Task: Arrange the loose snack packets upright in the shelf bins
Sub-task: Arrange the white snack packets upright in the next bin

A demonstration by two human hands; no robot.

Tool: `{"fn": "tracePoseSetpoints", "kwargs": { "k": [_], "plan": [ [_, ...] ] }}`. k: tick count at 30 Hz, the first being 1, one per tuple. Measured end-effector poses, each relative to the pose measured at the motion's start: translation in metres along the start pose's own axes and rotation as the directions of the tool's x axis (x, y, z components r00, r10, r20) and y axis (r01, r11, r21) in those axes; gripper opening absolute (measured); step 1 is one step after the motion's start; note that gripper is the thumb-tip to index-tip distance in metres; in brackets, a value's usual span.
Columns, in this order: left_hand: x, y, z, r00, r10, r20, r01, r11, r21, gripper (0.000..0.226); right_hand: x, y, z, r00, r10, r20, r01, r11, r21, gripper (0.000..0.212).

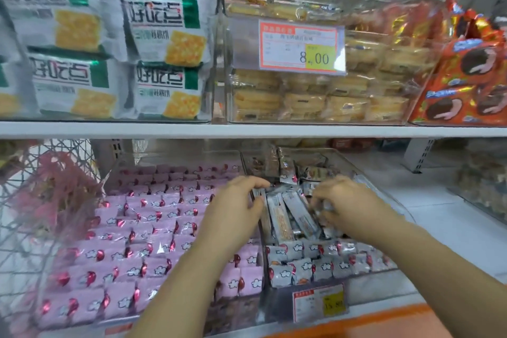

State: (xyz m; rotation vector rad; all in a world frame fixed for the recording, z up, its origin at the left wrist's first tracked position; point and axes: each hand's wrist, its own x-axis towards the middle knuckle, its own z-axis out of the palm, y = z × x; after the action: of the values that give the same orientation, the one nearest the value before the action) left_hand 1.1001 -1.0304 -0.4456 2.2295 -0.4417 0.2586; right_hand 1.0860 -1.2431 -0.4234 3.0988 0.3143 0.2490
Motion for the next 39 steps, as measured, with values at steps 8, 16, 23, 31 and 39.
{"fn": "tracePoseSetpoints", "kwargs": {
  "k": [8, 16, 23, 31, 39],
  "plan": [
    [-0.003, -0.006, -0.004, 1.000, -0.006, 0.029, 0.006, 1.000, -0.007, 0.026, -0.021, 0.018, -0.009, 0.999, 0.028, -0.040, -0.031, 0.996, -0.087, 0.020],
    [-0.004, -0.010, -0.007, 0.999, -0.002, 0.043, 0.004, 0.999, -0.052, 0.024, 0.005, -0.042, -0.008, 0.984, 0.069, 0.162, -0.138, 0.874, 0.465, 0.042],
    [-0.001, -0.011, -0.009, 0.999, 0.003, 0.049, -0.001, 0.999, -0.041, 0.024, 0.019, -0.061, 0.016, 0.982, 0.117, 0.146, -0.170, 0.884, 0.435, 0.063],
    [-0.001, -0.012, -0.008, 0.998, 0.017, 0.059, -0.016, 1.000, -0.026, 0.022, 0.013, -0.062, 0.028, 0.983, 0.181, 0.029, -0.149, 0.700, 0.699, 0.055],
    [-0.002, -0.012, -0.009, 0.997, 0.007, 0.072, -0.004, 0.999, -0.044, 0.023, 0.005, -0.027, -0.002, 0.826, 0.431, -0.364, -0.115, 0.759, 0.641, 0.020]
  ]
}}
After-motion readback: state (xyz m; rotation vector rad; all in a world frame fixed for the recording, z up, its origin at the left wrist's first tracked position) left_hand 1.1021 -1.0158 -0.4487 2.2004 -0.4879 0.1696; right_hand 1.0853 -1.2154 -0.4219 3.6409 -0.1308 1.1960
